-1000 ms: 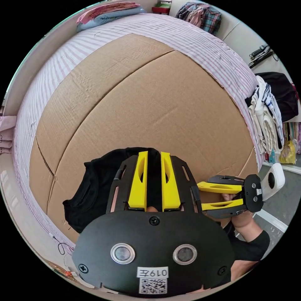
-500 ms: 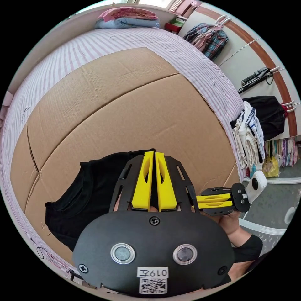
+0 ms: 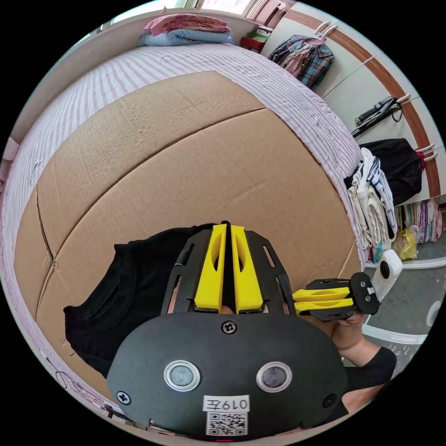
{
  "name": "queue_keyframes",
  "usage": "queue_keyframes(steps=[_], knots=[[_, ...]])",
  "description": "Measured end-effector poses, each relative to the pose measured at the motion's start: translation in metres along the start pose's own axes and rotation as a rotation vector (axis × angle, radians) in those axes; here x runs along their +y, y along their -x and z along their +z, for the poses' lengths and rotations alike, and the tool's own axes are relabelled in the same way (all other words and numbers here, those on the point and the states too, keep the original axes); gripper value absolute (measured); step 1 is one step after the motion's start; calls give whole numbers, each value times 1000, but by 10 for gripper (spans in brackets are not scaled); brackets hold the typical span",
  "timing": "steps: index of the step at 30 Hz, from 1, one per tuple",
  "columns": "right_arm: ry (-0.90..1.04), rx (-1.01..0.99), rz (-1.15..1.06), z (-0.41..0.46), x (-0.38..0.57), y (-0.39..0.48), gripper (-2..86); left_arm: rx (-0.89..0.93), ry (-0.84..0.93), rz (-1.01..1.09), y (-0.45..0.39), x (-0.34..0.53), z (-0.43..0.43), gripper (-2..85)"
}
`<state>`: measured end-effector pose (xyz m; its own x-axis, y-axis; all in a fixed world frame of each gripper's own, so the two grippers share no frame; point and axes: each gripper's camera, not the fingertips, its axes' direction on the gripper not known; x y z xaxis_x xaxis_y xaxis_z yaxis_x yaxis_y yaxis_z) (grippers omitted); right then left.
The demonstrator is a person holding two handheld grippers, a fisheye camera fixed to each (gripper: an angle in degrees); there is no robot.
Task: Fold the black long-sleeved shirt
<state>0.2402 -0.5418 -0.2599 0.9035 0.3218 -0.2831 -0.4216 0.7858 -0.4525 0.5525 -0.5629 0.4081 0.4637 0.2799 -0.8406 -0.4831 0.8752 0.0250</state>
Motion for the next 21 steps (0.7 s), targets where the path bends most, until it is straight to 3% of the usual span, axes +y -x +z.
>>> queue_keyframes(steps=[6,12,15,21], knots=[[-41,17,-93,-8,22,21,84,23,4,-3,6,-6,11,14],[36,113,-339,13,41,69,105,68,-8,-9,17,-9,20,12],[75,273,-430,25,56,92,109,92,-19,-19,25,-8,22,12],[-21,649,-757,22,107,138,101,97,-13,-8,31,-8,30,11]])
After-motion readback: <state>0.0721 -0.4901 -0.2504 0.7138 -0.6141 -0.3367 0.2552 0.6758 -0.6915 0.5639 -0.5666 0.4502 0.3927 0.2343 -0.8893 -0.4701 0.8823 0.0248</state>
